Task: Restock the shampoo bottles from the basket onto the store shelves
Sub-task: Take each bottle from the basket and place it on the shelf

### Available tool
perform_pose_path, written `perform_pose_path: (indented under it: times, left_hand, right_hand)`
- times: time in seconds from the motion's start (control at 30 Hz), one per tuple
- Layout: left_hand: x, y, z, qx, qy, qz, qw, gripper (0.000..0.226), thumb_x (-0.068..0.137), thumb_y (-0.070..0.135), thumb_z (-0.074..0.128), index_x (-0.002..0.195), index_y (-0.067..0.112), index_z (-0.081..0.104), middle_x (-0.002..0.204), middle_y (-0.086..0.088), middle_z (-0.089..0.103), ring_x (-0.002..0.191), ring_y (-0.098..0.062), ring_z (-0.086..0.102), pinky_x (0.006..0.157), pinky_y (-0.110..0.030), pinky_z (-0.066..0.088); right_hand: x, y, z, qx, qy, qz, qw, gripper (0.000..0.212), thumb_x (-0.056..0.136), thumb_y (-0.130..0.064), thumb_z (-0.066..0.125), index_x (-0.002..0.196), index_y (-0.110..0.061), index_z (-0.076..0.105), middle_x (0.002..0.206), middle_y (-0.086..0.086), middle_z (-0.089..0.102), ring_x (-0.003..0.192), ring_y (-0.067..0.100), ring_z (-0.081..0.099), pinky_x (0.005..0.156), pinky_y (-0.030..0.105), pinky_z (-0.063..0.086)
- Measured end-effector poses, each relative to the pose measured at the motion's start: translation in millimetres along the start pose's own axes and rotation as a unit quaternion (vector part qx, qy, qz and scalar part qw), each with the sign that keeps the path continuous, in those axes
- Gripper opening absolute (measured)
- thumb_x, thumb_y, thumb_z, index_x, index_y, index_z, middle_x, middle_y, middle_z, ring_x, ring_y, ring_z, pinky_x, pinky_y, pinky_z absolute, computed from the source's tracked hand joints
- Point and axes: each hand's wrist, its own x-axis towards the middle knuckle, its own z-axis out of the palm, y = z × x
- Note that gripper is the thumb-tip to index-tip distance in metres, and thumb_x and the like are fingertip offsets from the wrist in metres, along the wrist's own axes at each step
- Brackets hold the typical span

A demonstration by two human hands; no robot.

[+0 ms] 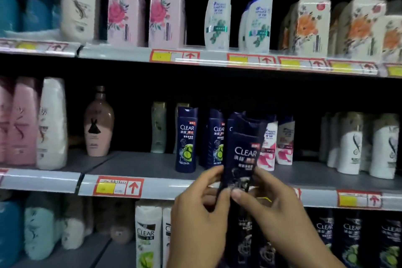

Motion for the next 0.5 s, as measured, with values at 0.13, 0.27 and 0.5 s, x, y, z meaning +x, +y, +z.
perform_pose_path:
  times: [0.13, 0.27, 0.5]
  left_hand:
    - [47.3, 3.4, 0.9, 0.048, 0.03, -0.011, 0.998, 0.041, 0.091, 0.025, 0.071, 0.126, 0.045, 0.061, 0.102, 0.028, 0.065, 0.083, 0.007, 0.065, 0.076, -0.015, 0.056]
    - [66.2, -1.8, 12.9, 0.074, 0.047, -0.019, 0.996, 0.043, 0.092, 0.021, 0.07, 0.133, 0.032, 0.061, 0.115, 0.016, 0.067, 0.084, 0.003, 0.065, 0.075, -0.014, 0.055]
    - [81.4, -3.5, 43.6, 0.053, 0.054, -0.037, 0.996, 0.038, 0.093, 0.018, 0.069, 0.13, 0.028, 0.064, 0.104, 0.013, 0.069, 0.089, 0.0, 0.067, 0.077, -0.015, 0.057]
  right_hand:
    - [49.1, -1.7, 6.6, -0.025, 0.029, 0.027, 0.999, 0.04, 0.084, -0.024, 0.081, 0.12, -0.03, 0.066, 0.106, -0.008, 0.075, 0.1, 0.012, 0.07, 0.09, 0.033, 0.058]
    - [76.1, 11.7, 7.5, -0.041, 0.038, 0.091, 0.994, 0.064, 0.083, -0.027, 0.082, 0.14, -0.021, 0.053, 0.116, 0.0, 0.066, 0.104, 0.017, 0.066, 0.094, 0.036, 0.057]
    - [96.1, 26.3, -12.5, -0.055, 0.055, 0.072, 0.994, 0.033, 0.088, -0.022, 0.077, 0.12, -0.023, 0.069, 0.095, -0.001, 0.077, 0.089, 0.018, 0.074, 0.083, 0.041, 0.062]
